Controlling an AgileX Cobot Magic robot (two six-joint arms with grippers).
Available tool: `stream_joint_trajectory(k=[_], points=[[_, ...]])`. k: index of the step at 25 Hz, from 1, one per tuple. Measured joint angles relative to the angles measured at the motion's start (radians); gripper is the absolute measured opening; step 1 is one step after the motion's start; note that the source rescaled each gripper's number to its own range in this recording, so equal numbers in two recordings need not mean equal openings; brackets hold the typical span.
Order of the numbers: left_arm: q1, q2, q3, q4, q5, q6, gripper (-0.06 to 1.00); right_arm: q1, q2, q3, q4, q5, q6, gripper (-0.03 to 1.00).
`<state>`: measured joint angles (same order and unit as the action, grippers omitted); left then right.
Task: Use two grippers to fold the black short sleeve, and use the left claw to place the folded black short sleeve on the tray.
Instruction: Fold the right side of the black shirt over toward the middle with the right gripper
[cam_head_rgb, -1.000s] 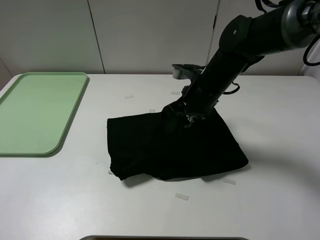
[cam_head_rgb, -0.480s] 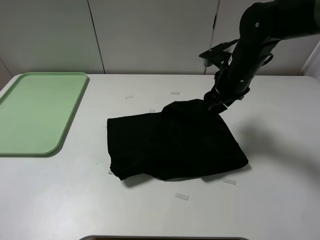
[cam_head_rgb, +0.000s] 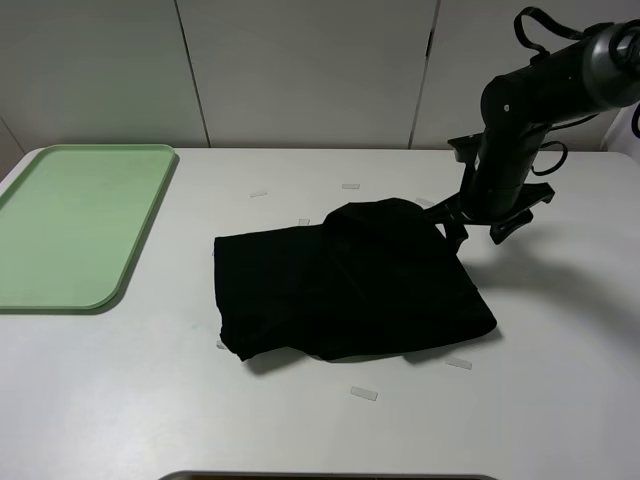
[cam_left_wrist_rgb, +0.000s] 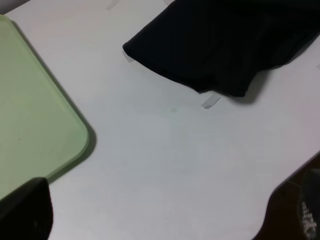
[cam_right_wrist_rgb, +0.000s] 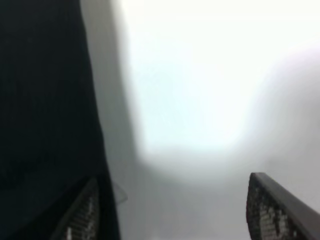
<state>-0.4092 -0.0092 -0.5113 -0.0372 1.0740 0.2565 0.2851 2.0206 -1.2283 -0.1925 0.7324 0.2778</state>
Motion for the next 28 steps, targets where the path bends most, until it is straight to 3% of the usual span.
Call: stream_joint_trajectory(k=[5,14,28], points=[[0.000,0.000,0.000,0.000,0.001,0.000,0.98,0.054,0.015,0.000,0.038,-0.002,-0.028,0.67],[0.000,0.000,0.000,0.000,0.001,0.000,0.98,0.153,0.015,0.000,0.295,0.025,-0.147,0.67],[0.000,0.000,0.000,0.019,0.001,0.000,0.98,0.269,-0.042,0.000,0.366,0.025,-0.166,0.67]])
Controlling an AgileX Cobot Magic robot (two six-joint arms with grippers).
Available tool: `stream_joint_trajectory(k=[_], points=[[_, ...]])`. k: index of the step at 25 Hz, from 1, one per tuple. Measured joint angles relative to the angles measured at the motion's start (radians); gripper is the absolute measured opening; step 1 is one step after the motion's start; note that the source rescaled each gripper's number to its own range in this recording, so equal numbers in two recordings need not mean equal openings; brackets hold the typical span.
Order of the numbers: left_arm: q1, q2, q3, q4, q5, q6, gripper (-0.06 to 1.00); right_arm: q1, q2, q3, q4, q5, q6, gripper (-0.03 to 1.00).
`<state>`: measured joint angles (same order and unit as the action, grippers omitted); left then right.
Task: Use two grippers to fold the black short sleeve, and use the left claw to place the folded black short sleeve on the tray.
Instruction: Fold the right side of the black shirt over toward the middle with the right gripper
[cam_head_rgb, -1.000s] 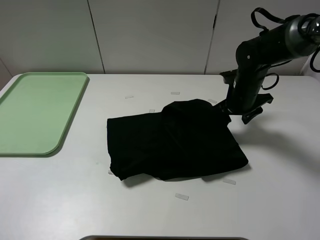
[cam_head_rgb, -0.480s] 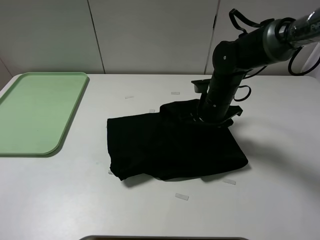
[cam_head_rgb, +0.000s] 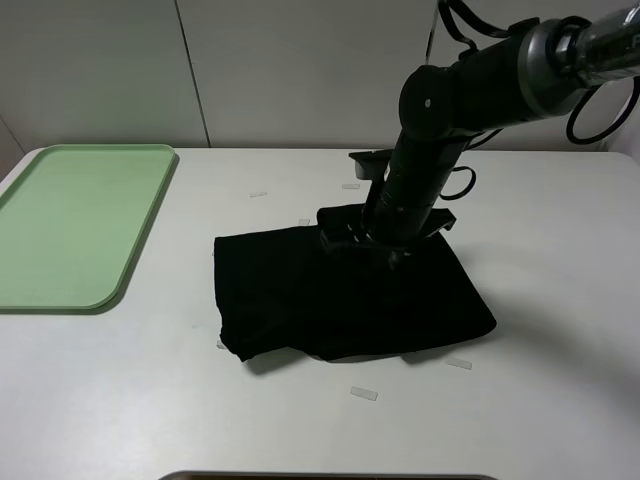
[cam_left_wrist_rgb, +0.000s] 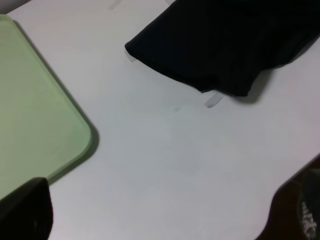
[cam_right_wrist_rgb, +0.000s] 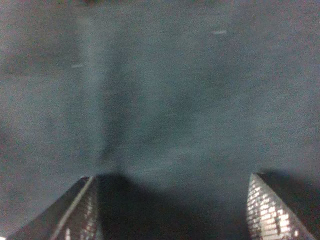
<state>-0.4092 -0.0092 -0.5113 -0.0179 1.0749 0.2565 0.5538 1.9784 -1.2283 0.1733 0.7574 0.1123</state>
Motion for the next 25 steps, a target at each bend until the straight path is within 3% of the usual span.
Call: stream_joint_trajectory(k=[6,14,16,19,20,23,25], points=[[0.000,0.000,0.000,0.018,0.000,0.000,0.98,0.023,-0.017,0.000,0.118,-0.006,-0.001,0.67],[0.000,0.000,0.000,0.018,0.000,0.000,0.98,0.023,-0.018,0.000,0.264,-0.028,-0.148,0.67],[0.000,0.000,0.000,0.018,0.000,0.000,0.98,0.023,-0.030,0.000,0.218,-0.029,-0.181,0.71],[0.000,0.000,0.000,0.018,0.000,0.000,0.98,0.019,-0.083,0.000,0.066,-0.065,-0.183,0.90],[0.000,0.000,0.000,0.018,0.000,0.000,0.98,0.019,-0.083,0.000,0.066,-0.065,-0.183,0.90],[0.000,0.000,0.000,0.018,0.000,0.000,0.98,-0.016,-0.154,0.000,-0.088,-0.101,-0.091,0.98],[0.000,0.000,0.000,0.018,0.000,0.000,0.98,-0.086,-0.242,0.001,-0.227,-0.088,0.011,0.99]])
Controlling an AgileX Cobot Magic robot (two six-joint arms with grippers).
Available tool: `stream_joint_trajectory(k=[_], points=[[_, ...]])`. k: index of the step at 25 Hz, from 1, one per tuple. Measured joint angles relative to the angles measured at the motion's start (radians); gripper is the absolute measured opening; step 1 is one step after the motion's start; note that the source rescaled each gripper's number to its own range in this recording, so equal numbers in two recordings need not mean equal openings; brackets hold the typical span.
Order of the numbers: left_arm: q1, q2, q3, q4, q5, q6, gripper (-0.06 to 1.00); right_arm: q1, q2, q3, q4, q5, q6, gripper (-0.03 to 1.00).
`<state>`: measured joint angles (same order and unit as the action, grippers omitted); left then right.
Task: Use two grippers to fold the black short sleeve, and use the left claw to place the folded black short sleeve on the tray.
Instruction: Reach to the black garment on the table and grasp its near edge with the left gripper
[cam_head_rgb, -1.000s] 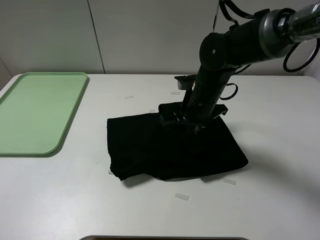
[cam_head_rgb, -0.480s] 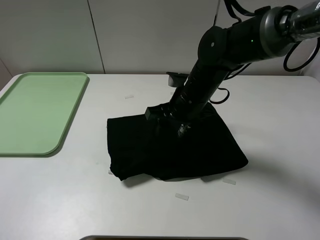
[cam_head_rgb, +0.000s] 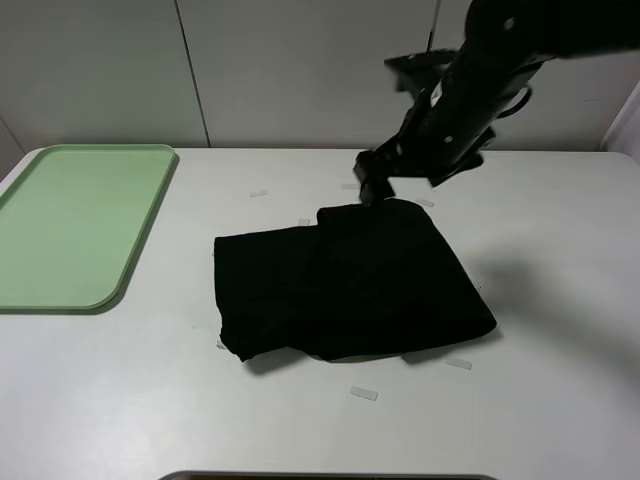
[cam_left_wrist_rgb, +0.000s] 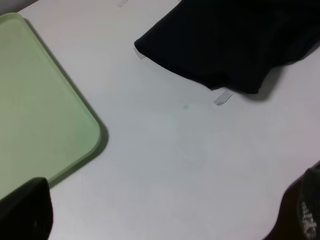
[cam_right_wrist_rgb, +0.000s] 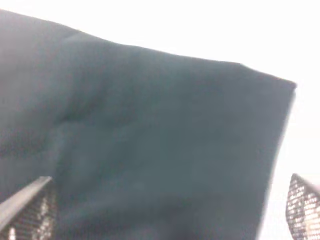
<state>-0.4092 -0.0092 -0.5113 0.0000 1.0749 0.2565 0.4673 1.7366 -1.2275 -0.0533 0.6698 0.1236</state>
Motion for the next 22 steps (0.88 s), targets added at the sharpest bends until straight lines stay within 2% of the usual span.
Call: stream_joint_trajectory(k=[2,5,9,12,14,18,22], points=[[0.000,0.000,0.000,0.000,0.000,0.000,0.98,-0.024,-0.032,0.000,-0.028,0.012,0.018,1.00],[0.000,0.000,0.000,0.000,0.000,0.000,0.98,-0.109,-0.118,0.000,-0.079,0.060,0.036,1.00],[0.000,0.000,0.000,0.000,0.000,0.000,0.98,-0.212,-0.295,0.023,-0.088,0.095,0.042,1.00],[0.000,0.000,0.000,0.000,0.000,0.000,0.98,-0.286,-0.475,0.107,-0.083,0.091,0.021,1.00],[0.000,0.000,0.000,0.000,0.000,0.000,0.98,-0.341,-0.688,0.217,-0.070,0.092,-0.025,1.00],[0.000,0.000,0.000,0.000,0.000,0.000,0.98,-0.355,-0.993,0.348,-0.053,0.126,-0.055,1.00],[0.000,0.000,0.000,0.000,0.000,0.000,0.98,-0.352,-1.294,0.417,-0.057,0.197,-0.057,1.00]])
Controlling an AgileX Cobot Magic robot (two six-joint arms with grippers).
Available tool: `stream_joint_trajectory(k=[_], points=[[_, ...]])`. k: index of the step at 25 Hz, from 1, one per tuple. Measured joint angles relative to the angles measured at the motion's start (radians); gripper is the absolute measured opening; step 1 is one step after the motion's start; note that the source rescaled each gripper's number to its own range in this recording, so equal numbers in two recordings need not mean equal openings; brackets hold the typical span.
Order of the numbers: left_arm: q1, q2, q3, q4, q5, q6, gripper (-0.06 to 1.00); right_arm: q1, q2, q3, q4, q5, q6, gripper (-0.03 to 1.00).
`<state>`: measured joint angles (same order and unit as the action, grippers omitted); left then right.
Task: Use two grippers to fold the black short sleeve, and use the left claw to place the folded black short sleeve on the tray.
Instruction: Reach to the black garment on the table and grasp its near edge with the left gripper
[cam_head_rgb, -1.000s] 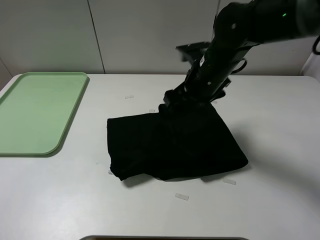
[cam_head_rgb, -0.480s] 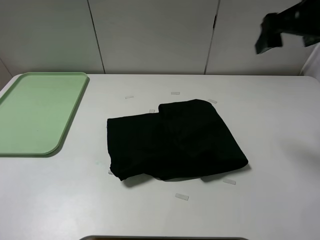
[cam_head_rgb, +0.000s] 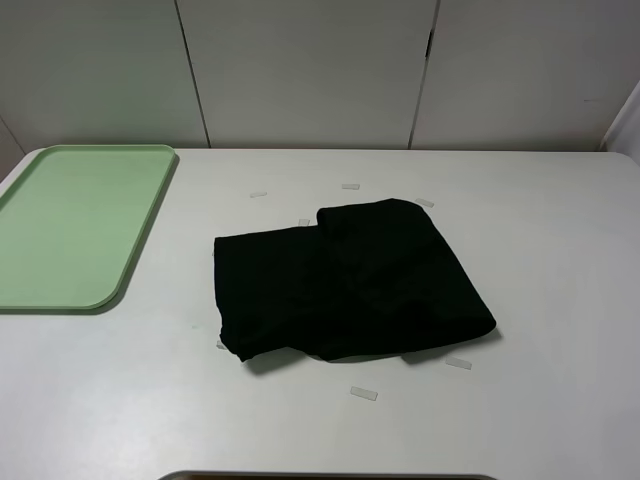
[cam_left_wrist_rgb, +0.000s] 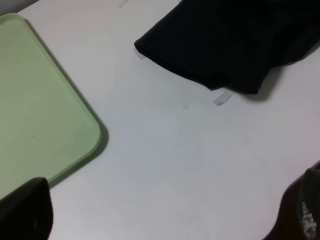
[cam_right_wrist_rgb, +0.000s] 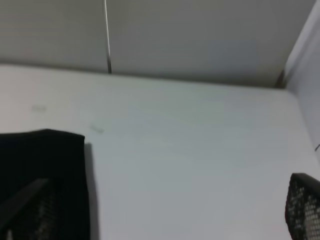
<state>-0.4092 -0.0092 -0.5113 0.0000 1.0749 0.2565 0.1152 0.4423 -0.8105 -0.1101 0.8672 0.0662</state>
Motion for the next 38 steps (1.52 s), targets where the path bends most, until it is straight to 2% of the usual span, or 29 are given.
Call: stream_joint_trajectory(k=[4,9,10,13,21,29,35,37,38], points=[[0.000,0.000,0.000,0.000,0.000,0.000,0.98,0.029,-0.239,0.060,0.001,0.079,0.000,1.00],[0.000,0.000,0.000,0.000,0.000,0.000,0.98,0.045,-0.432,0.133,0.018,0.170,0.000,1.00],[0.000,0.000,0.000,0.000,0.000,0.000,0.98,0.045,-0.432,0.133,0.018,0.170,0.000,1.00],[0.000,0.000,0.000,0.000,0.000,0.000,0.98,0.046,-0.448,0.156,0.059,0.260,0.000,1.00],[0.000,0.000,0.000,0.000,0.000,0.000,0.98,0.046,-0.448,0.253,0.110,0.350,0.000,1.00],[0.000,0.000,0.000,0.000,0.000,0.000,0.98,0.046,-0.448,0.260,0.110,0.354,0.009,1.00],[0.000,0.000,0.000,0.000,0.000,0.000,0.98,0.046,-0.448,0.261,0.074,0.352,0.054,1.00],[0.000,0.000,0.000,0.000,0.000,0.000,0.98,0.046,-0.448,0.271,0.072,0.312,0.055,1.00],[0.000,0.000,0.000,0.000,0.000,0.000,0.98,0.046,-0.448,0.279,0.072,0.261,0.055,1.00]])
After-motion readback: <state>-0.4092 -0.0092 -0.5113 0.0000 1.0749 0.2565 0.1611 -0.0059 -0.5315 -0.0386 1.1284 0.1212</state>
